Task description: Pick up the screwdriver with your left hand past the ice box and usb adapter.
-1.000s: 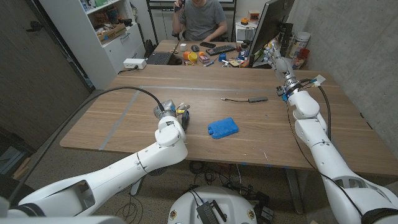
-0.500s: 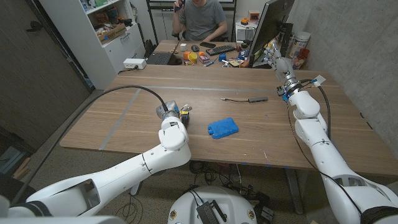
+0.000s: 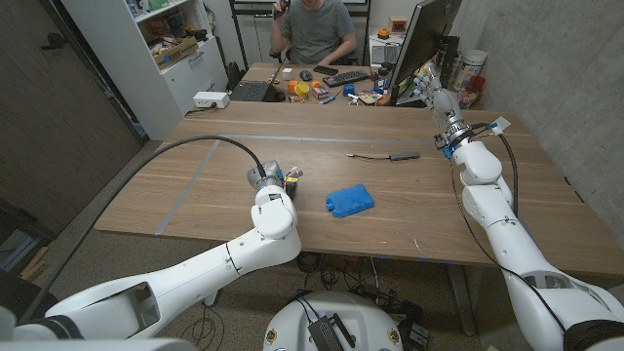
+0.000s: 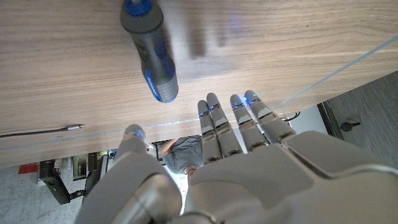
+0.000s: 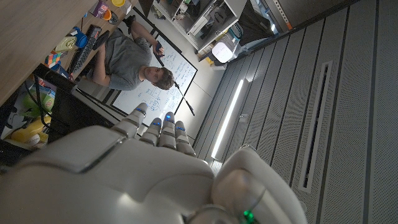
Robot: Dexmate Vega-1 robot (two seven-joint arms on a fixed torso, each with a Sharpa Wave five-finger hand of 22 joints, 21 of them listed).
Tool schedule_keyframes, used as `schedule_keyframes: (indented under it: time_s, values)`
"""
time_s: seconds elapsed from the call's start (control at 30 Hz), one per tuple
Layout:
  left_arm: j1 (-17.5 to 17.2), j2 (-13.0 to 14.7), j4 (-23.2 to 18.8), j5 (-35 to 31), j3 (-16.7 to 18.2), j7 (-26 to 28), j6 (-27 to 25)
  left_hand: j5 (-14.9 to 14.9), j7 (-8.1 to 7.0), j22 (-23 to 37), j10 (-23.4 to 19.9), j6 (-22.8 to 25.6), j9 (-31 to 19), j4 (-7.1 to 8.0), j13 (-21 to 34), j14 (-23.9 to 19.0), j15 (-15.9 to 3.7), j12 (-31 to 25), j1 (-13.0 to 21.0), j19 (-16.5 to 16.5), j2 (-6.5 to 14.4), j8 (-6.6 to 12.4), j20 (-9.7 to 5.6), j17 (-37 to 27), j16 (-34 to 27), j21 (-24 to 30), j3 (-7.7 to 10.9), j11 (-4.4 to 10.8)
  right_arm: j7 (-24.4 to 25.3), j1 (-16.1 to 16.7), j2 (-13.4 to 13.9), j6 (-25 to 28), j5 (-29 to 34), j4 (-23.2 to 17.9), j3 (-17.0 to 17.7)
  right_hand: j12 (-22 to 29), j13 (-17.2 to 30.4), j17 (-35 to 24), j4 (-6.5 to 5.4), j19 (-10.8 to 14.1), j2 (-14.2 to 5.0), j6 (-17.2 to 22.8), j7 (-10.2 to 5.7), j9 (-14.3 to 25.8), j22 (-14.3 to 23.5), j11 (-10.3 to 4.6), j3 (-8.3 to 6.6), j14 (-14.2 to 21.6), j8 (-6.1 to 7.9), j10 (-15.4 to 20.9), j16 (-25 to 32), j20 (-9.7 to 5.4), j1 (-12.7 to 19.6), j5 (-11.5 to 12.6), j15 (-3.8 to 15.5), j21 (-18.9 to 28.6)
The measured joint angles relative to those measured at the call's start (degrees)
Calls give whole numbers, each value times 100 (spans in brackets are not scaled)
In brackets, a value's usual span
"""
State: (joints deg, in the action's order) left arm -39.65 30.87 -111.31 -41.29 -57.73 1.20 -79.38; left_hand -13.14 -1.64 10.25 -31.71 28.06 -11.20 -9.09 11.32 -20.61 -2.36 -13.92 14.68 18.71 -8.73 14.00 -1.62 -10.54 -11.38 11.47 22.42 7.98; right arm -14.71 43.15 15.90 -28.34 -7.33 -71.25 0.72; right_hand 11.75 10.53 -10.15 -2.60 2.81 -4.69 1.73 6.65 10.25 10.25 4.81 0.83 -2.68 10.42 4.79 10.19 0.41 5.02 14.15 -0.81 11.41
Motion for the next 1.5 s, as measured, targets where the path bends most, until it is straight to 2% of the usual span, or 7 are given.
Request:
schedule_keyframes:
  time_s: [0.53,0.67,0.9,1.0,1.17,1.27,1.5]
  values:
    - [-91,-101,221,-643,-120,-544,-41,-30,-20,0,-33,73,0,1,30,-12,-13,0,0,0,0,-3,0,0,0,0,0,30,-67,-56,-6,-88,-45,105,50,0,0,0,-1,-21,0,-31,-31,0,0,0,1,0,0,0,0,21,0,0,0,0]
    - [-103,-126,271,-741,-140,-607,-53,-45,-37,0,-112,173,0,1,29,-60,-4,0,93,1,93,-3,-1,1,0,0,0,92,-89,-67,-7,-107,-59,118,58,0,0,0,23,-21,0,-31,-31,0,0,0,25,1,0,0,0,21,0,0,0,0]
    - [-94,-179,369,-857,-187,-689,-60,-88,-72,0,-164,215,0,0,30,-60,-4,0,204,32,144,20,-32,1,0,0,1,102,-121,-72,-9,-124,-82,130,83,0,0,0,23,-21,0,-30,-31,0,0,-32,25,1,0,-31,0,21,0,0,0,0]
    - [-74,-204,417,-910,-211,-729,-70,-88,-103,0,-237,246,0,-7,29,-73,-16,1,285,32,184,20,-32,15,0,0,58,132,-127,-72,-9,-128,-89,131,97,0,0,0,23,-21,0,-31,-31,0,0,-32,25,1,0,-31,0,21,0,0,0,0]
    - [-22,-234,489,-926,-253,-761,-76,-132,-203,0,-320,354,0,34,26,-103,-2,-2,434,32,329,25,-32,0,0,0,156,177,-140,-72,-9,-142,-106,131,123,0,0,0,23,-43,0,-30,-31,0,0,-31,25,-30,0,-31,0,-2,0,0,32,0]
    - [12,-254,540,-943,-282,-773,-77,-176,-219,0,-438,551,0,49,20,-187,-18,-47,584,53,485,71,-53,-1,0,0,275,211,-147,-72,-9,-154,-116,132,137,0,0,0,23,-53,0,-30,-31,0,0,-31,25,-30,0,-31,0,-11,0,0,32,0]
    - [53,-313,636,-951,-309,-747,-68,-148,-256,0,-834,1177,8,4,83,-486,-30,-269,1027,78,965,196,-78,16,-34,0,668,-31,-167,-73,-17,-186,-142,154,175,0,0,0,23,-52,0,-30,-31,0,0,-31,25,-30,0,-30,0,-11,0,0,31,0]
